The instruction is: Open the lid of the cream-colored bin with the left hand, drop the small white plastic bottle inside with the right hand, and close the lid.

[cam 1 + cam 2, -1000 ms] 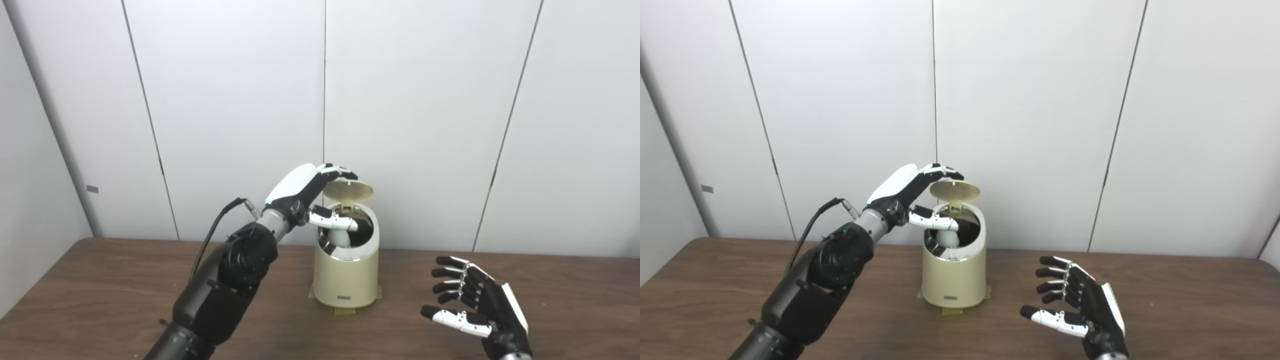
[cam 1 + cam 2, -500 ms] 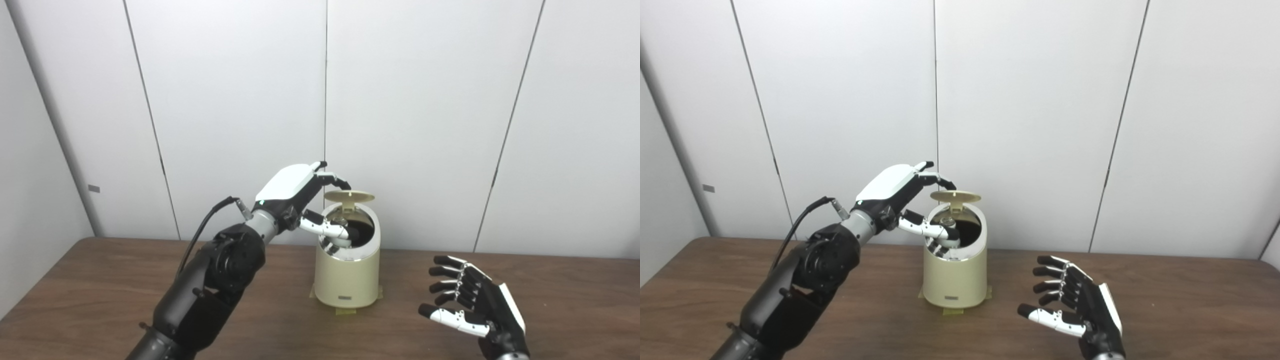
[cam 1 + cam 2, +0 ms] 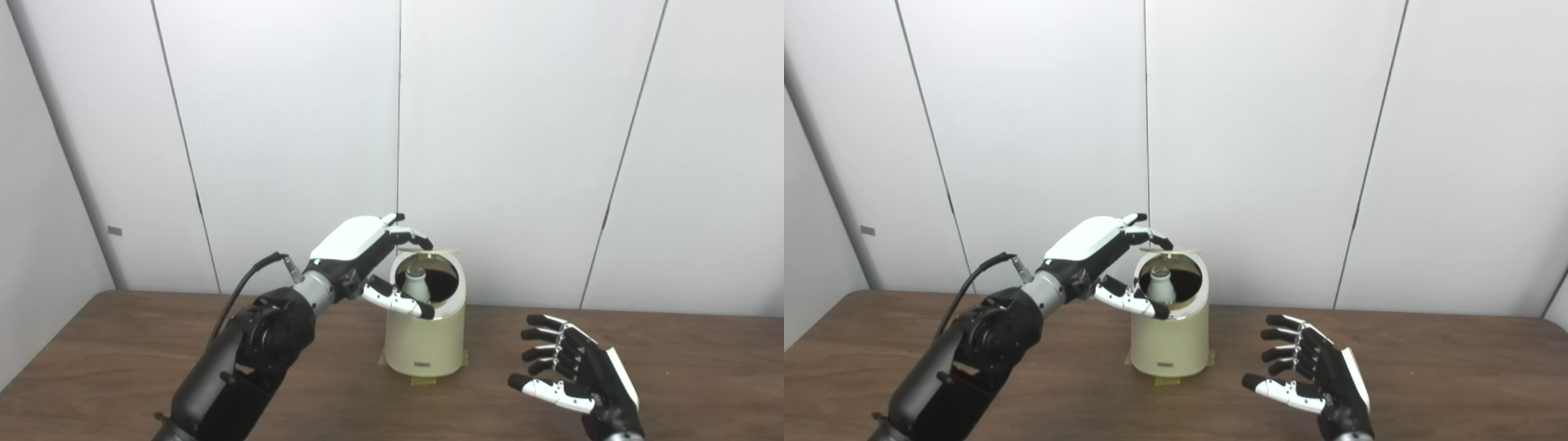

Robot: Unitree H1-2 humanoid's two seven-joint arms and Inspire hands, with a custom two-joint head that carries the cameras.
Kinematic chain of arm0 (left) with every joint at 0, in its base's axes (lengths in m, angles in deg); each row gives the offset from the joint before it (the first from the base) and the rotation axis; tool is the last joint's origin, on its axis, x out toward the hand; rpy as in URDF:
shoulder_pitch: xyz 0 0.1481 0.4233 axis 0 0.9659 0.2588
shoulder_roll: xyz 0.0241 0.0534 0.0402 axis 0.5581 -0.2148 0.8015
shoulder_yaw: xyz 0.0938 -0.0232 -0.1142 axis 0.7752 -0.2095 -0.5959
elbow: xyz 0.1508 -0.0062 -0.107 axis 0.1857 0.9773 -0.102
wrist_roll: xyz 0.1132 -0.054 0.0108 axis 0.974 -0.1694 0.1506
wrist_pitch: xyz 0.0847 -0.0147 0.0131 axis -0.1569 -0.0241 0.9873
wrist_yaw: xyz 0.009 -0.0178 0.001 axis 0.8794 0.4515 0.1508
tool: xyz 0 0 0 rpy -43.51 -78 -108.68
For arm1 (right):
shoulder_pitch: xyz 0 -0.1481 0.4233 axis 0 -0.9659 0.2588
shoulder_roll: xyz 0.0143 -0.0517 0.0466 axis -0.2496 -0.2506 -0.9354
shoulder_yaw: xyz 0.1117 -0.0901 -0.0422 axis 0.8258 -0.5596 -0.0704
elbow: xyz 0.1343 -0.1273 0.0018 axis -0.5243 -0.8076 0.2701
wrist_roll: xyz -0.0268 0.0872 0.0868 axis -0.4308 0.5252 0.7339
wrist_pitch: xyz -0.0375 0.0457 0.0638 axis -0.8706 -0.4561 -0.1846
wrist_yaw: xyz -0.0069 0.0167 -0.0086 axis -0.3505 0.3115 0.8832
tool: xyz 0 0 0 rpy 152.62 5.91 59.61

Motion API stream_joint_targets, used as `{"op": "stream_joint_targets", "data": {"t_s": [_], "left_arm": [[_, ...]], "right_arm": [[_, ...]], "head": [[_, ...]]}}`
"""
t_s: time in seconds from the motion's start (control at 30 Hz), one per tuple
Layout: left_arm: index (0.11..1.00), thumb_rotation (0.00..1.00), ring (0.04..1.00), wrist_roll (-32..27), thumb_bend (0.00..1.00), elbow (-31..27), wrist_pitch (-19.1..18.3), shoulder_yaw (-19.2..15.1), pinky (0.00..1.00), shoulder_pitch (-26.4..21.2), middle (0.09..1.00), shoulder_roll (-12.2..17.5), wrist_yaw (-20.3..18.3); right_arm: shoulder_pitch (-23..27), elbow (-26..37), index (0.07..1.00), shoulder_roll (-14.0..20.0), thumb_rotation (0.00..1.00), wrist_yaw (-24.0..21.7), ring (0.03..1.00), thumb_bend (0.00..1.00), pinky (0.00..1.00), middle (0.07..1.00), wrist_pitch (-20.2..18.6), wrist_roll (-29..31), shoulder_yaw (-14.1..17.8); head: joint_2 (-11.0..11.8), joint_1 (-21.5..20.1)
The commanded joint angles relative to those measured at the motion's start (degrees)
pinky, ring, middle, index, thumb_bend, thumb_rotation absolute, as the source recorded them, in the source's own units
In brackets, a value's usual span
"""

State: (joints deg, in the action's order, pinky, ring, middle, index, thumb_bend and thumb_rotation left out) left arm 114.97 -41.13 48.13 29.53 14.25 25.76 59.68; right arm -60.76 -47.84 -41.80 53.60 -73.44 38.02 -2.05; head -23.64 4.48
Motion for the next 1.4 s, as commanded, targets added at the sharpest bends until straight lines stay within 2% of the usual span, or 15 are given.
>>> {"op": "stream_joint_targets", "data": {"t_s": [0.0,0.2,0.47,0.8,0.9,1.0,1.1,1.37], "left_arm": [[0.798,0.43,1.0,0.95,0.99,-1.07,1.84,-0.32,1.0,-2.19,0.836,0.8,0.93],[0.797,0.45,1.0,2.21,1.0,-0.59,2.78,0.19,1.0,-1.36,0.825,0.55,0.69],[0.801,0.47,1.0,2.99,1.0,-0.45,2.39,1.12,1.0,-0.65,0.836,0.59,-1.59],[0.794,0.41,1.0,5.26,0.99,-1.77,3.67,2.94,1.0,0.54,0.808,1.53,-3.72],[0.784,0.42,0.999,7.05,1.0,-1.51,4.62,4.09,1.0,0.78,0.801,1.98,-4.11],[0.78,0.46,0.981,11.31,0.99,-1.43,5.76,6.28,1.0,0.64,0.794,2.93,-4.71],[0.765,0.45,0.969,14.02,1.0,-1.24,5.87,7.75,1.0,0.59,0.785,3.08,-5.42],[0.764,0.45,0.967,14.92,1.0,-1.09,4.5,8.87,1.0,0.86,0.786,2.15,-8.47]], "right_arm": [[2.04,2.45,0.69,-0.09,0.08,0.07,0.539,0.7,0.44,0.653,1.34,0.4,-0.02],[1.83,2.76,0.694,-0.02,0.08,0.18,0.55,0.7,0.44,0.656,1.28,0.04,-0.01],[1.79,3.03,0.692,0.12,0.09,0.21,0.543,0.7,0.43,0.653,1.31,-0.38,0.02],[1.56,3.93,0.694,0.04,0.1,0.23,0.536,0.7,0.43,0.648,0.42,-0.65,-0.05],[1.51,4.18,0.696,0.11,0.1,0.2,0.537,0.7,0.42,0.65,0.23,-0.8,-0.11],[1.51,4.18,0.691,0.1,0.1,0.38,0.54,0.7,0.43,0.649,0.38,-1.01,-0.07],[1.55,4.22,0.691,0.31,0.09,0.32,0.543,0.7,0.43,0.65,0.38,-1.15,-0.02],[1.53,4.99,0.687,0.49,0.09,0.26,0.543,0.7,0.43,0.647,-0.36,-1.39,-0.01]], "head": [[-0.14,-0.03],[-0.36,-0.11],[-0.79,-0.46],[-1.42,-0.82],[-1.72,-0.94],[-1.72,-0.94],[-1.99,-0.97],[-2.67,-1.13]]}}
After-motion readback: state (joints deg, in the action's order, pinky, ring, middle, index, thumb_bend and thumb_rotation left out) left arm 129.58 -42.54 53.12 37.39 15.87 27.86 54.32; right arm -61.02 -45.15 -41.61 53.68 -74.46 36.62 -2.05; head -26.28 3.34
